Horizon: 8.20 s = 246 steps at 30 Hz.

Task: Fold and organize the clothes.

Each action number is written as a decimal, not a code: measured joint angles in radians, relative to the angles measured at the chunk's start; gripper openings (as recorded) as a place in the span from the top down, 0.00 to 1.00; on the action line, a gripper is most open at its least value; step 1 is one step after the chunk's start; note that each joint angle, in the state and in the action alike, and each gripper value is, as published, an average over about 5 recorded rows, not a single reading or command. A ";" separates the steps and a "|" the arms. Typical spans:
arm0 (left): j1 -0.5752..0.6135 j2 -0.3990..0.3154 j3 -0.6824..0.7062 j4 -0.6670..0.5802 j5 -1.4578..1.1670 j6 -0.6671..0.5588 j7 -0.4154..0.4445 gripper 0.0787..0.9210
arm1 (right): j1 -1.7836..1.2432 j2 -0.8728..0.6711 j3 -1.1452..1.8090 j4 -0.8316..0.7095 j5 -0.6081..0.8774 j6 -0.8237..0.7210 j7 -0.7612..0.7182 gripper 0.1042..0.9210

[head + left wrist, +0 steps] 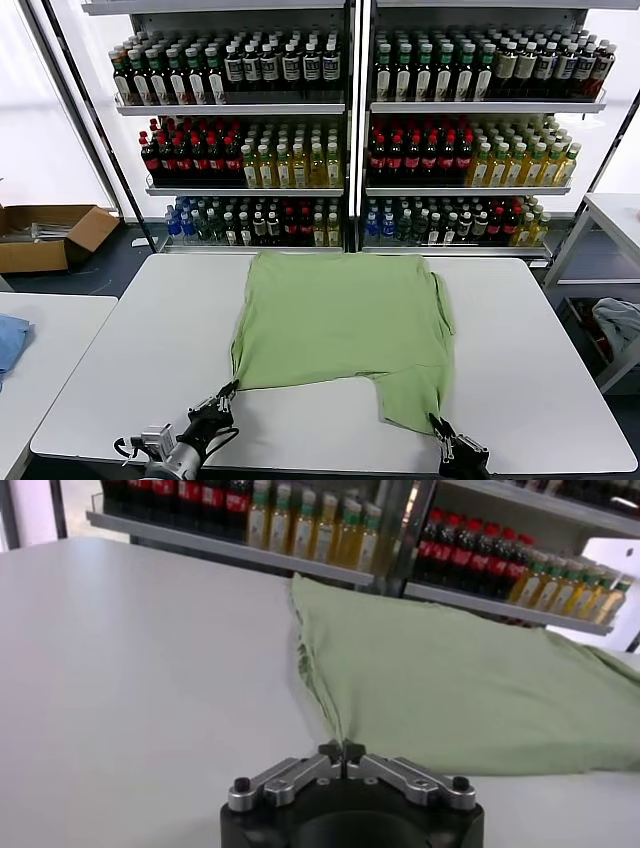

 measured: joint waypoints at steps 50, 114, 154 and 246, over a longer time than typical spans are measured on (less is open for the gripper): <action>-0.170 0.141 0.010 -0.006 -0.117 -0.058 -0.043 0.99 | 0.385 0.003 -0.075 -0.091 0.067 -0.016 0.168 0.99; -0.235 0.233 0.052 0.255 -0.037 0.014 0.077 0.94 | 0.373 -0.052 -0.111 -0.228 -0.003 -0.168 0.232 1.00; 0.327 0.192 -0.191 -0.187 0.041 0.077 0.092 0.98 | -0.098 -0.115 0.016 0.117 0.013 -0.156 0.218 0.89; -0.674 0.514 0.380 0.589 -0.177 0.116 0.311 0.98 | 1.250 -0.222 -0.555 -0.869 0.233 -0.483 0.003 0.99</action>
